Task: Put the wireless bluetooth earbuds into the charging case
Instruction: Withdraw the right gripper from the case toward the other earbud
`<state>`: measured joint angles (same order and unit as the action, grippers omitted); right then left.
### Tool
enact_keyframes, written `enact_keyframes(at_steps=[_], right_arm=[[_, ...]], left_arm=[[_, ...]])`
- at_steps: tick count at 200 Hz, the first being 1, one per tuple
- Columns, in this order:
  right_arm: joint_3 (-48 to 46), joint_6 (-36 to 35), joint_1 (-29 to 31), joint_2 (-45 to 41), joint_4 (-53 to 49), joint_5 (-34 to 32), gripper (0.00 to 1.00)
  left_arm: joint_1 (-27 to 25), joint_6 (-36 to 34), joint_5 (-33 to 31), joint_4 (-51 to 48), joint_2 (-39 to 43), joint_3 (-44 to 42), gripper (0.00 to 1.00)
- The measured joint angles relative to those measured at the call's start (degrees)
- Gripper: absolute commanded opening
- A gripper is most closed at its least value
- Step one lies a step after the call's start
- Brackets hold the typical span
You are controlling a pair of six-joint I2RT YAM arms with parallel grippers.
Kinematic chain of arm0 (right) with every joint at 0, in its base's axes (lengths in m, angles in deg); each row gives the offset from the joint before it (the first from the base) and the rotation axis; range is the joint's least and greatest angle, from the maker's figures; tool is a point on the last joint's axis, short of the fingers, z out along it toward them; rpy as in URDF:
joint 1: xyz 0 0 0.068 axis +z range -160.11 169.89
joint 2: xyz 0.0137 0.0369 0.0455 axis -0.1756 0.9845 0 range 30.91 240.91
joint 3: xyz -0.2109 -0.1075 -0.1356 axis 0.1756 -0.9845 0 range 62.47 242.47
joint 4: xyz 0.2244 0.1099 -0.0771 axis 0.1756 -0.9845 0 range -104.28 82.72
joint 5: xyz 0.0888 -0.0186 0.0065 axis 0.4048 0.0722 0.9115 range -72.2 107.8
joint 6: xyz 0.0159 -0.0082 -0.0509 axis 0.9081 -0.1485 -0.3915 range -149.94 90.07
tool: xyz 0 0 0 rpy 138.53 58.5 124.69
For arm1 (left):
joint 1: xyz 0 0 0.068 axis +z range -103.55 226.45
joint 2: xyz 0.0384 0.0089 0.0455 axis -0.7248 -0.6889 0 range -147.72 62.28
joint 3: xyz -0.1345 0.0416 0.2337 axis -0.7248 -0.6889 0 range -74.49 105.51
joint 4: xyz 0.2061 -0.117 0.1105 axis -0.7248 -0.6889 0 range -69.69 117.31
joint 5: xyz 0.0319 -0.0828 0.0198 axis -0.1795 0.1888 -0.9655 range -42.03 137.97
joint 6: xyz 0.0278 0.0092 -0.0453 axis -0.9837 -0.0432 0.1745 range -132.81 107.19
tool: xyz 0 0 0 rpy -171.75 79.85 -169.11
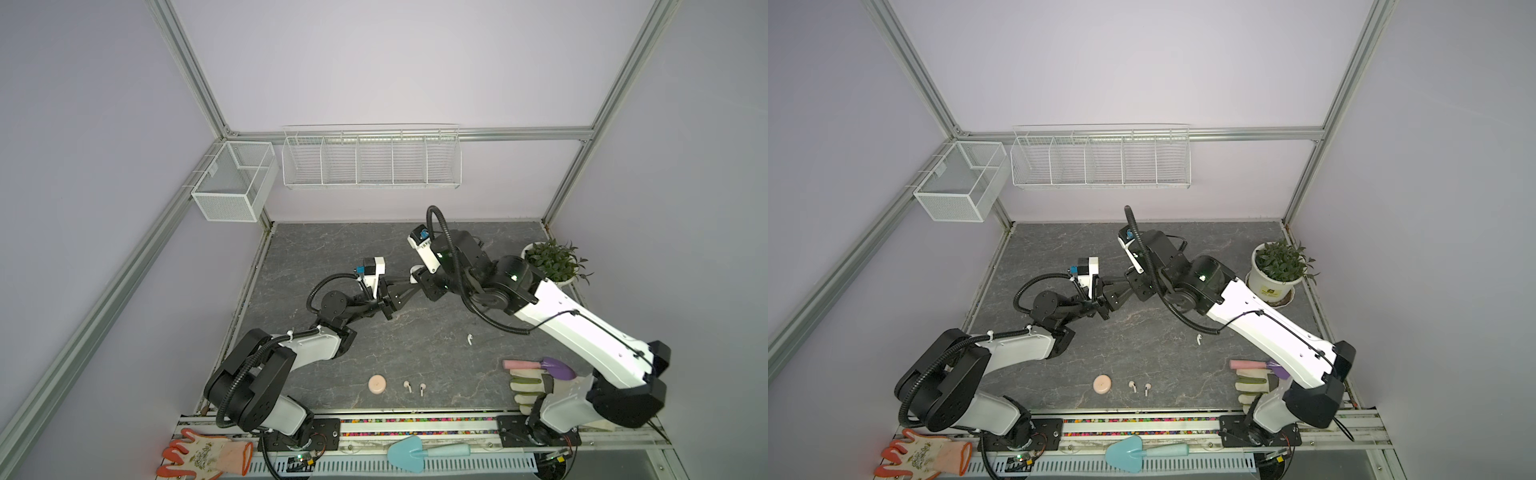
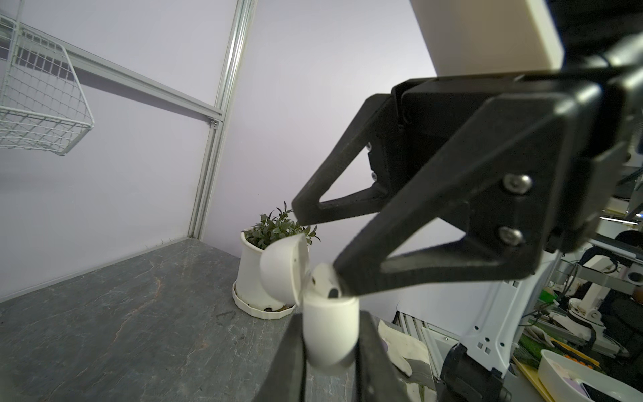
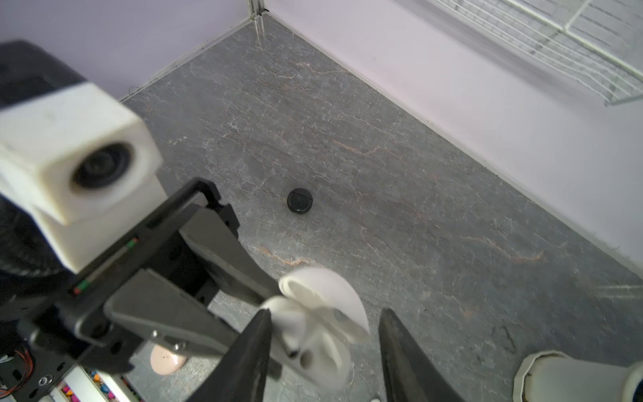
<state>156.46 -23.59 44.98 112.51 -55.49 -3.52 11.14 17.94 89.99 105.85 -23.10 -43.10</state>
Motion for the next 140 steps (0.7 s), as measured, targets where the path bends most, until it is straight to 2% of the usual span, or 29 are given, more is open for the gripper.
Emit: enact_keyframes(at_steps=[31,52,81,112,140], right_arm=[[-16.3,4.5,-4.3,-14.1,2.7,-3.0,0.53],[-27.4,9.3,-9.0,-18.1,4.1,-3.7,0.51],[-36.4,14.5,-14.2,-11.9,4.4,-1.1,0.47],[-39.3,18.1,-17.3,-3.0,5.3,4.8,0.44],[-41.5,19.0,-19.5,1.6,7.3,9.6,0.42]], left_arm=[[0.0,0.0,0.0,0.3,0.0,0.0,0.00],[0.0,0.0,0.1,0.5,-0.2,0.0,0.00],[-0.2,0.1,0.3,0.4,-1.2,0.0,0.00],[-0.3,0.1,0.3,0.5,-1.3,0.0,0.00],[-0.3,0.2,0.3,0.5,-1.3,0.0,0.00]])
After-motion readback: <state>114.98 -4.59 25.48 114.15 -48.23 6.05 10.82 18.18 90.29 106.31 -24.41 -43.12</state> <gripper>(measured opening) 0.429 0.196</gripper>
